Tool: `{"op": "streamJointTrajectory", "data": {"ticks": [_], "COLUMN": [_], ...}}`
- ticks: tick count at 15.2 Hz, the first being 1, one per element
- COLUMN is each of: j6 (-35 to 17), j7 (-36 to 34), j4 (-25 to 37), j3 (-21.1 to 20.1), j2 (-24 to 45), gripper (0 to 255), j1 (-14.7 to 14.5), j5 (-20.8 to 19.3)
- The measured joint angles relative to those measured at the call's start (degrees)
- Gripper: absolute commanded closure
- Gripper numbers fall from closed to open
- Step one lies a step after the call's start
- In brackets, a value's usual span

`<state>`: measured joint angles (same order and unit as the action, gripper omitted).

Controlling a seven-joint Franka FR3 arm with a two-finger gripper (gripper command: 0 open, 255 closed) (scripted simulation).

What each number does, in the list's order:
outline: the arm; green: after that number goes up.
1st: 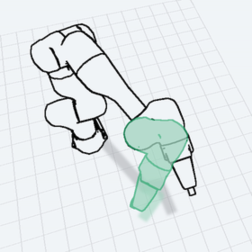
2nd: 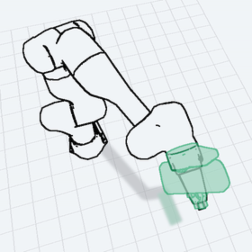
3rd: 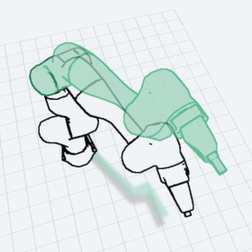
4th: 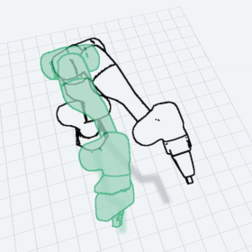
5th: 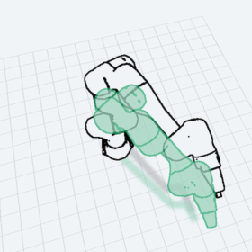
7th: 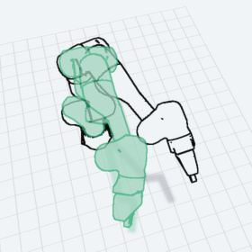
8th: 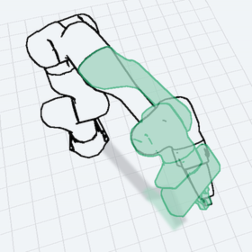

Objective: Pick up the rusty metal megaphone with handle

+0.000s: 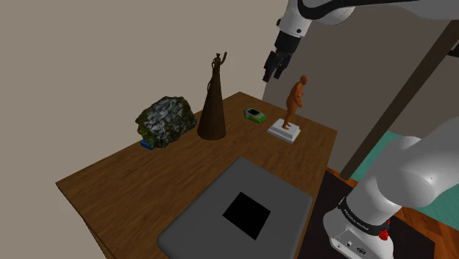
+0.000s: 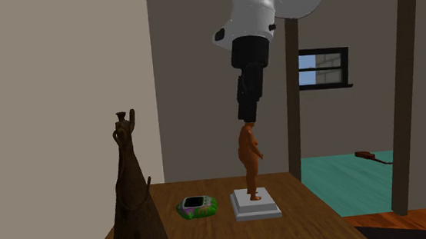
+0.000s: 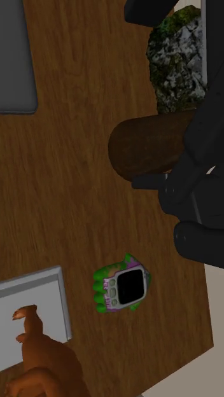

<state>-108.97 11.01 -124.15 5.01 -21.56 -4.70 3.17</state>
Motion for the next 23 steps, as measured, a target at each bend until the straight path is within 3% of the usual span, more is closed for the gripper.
{"op": "streamJointTrajectory", "data": {"ticks": [6,15,23], "j6": [-5.1,-6.9,-12.0], "j7": [3.1,7.8,9.1], "j4": [7.5,25.6,23.3], "j3": [-0.5,-1.8,-2.1], "j2": [11.5,29.9,32.5], "gripper": [0,0,0], "j1": [-2.1,-3.9,-4.0], "j5": [2.7,6.3,7.1]}}
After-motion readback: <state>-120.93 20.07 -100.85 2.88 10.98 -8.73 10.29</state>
